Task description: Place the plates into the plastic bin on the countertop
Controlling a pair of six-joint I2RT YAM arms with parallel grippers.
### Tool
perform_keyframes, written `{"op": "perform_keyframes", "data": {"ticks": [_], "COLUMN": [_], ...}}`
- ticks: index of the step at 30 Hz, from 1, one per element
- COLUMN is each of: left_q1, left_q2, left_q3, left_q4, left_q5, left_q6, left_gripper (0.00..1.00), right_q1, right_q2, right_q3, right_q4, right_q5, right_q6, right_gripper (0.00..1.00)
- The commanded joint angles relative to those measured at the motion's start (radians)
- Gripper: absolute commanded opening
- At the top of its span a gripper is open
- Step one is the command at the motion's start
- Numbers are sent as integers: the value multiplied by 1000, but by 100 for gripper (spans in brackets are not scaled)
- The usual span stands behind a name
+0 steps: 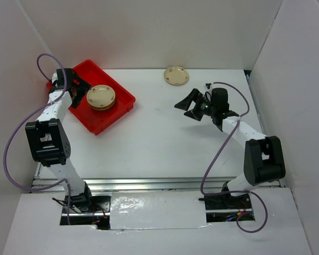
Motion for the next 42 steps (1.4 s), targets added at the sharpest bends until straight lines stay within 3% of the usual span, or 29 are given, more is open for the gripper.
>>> {"op": "perform_keyframes", "data": {"ticks": [1, 4, 6, 9, 17, 23, 27, 30, 32, 36, 42], "left_q1": [1, -11, -36, -77, -175, -177, -177, -212, -233, -252, -247], "left_q2": [-65, -97, -183, -301, -511, -585, -610, -602, -598, -598, -610], "left_q3": [58, 130, 81, 3, -112, -80, -123, -140, -151, -160, -138], "left_q4": [-58, -208, -202, -181, -221, -297, -261, -251, -242, -227, -233], "left_q5": [-51, -79, -76, -36, 114, 121, 162, 196, 214, 242, 283], "left_q6": [13, 20, 45, 83, 187, 275, 278, 280, 283, 280, 303], "left_gripper": [99, 99, 99, 99, 99, 99, 99, 99, 99, 99, 99], "right_q1": [-16, -23, -42, -83, -105, -109, -96, -88, -83, -63, -43], "right_q2": [18, 123, 233, 384, 771, 1010, 1166, 1178, 1193, 1304, 1296], "right_q3": [67, 169, 252, 317, 778, 1096, 1394, 1397, 1394, 1591, 1571], "right_q4": [-13, -108, -118, -98, -191, -340, -498, -469, -405, -447, -409], "right_q5": [13, 164, 281, 283, 332, 358, 380, 413, 407, 386, 443], "right_q6": [-15, 13, 71, 166, 289, 372, 419, 473, 516, 548, 585], "right_gripper": [100, 100, 100, 100, 100, 100, 98, 95, 86, 62, 47]}}
